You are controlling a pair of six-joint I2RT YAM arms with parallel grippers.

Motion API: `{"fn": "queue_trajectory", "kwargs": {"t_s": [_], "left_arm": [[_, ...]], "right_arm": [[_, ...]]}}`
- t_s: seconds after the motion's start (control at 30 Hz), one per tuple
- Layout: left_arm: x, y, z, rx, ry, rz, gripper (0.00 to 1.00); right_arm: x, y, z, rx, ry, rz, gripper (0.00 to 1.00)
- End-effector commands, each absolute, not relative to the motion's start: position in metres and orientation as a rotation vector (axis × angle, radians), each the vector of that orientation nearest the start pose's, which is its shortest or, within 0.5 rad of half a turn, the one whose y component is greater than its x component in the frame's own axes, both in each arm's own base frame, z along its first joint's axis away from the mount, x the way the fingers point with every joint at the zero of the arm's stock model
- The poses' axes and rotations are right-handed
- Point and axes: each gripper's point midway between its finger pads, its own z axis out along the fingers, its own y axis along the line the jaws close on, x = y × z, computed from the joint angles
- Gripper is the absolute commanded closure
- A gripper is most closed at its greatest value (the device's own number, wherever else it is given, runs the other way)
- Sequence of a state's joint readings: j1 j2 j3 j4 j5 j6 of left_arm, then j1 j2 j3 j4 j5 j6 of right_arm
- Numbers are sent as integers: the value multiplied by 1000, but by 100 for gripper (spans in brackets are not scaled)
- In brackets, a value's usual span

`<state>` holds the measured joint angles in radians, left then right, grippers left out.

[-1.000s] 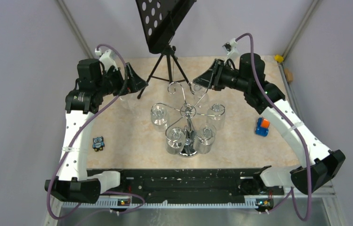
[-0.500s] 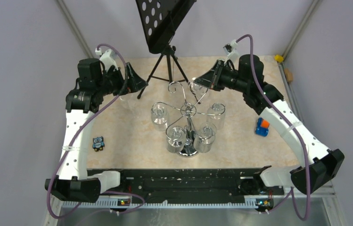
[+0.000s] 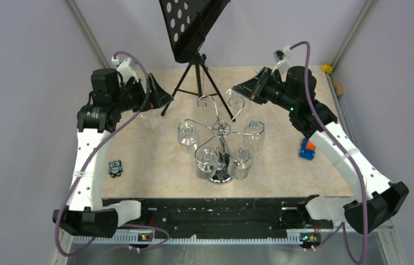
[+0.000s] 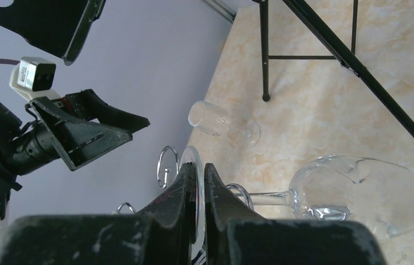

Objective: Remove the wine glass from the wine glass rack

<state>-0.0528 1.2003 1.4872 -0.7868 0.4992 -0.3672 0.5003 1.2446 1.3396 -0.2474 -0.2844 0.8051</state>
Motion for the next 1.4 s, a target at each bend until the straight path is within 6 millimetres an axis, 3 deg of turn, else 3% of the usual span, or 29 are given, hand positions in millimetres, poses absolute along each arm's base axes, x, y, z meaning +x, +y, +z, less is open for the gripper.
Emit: {"fn": "queue_trajectory", "kwargs": {"t_s": [0.0, 0.37, 0.83, 1.13, 1.37], "left_arm": [[311, -111, 364, 7, 2034, -750, 3], [310, -108, 369, -5, 2005, -730, 3], [308, -107, 379, -15, 1963, -729, 3], [305, -104, 381, -20, 1953, -712, 3], [303, -102, 382, -18, 1952, -694, 3]], "right_arm": [[313, 243, 425, 100, 1715, 1173, 100], [296, 233, 429, 109, 1708, 1177, 100], [259, 257, 427, -47, 1760, 1400, 100], [257, 274, 428, -100, 1741, 1525, 100], [270, 285, 432, -104, 1694, 1562, 100]]}}
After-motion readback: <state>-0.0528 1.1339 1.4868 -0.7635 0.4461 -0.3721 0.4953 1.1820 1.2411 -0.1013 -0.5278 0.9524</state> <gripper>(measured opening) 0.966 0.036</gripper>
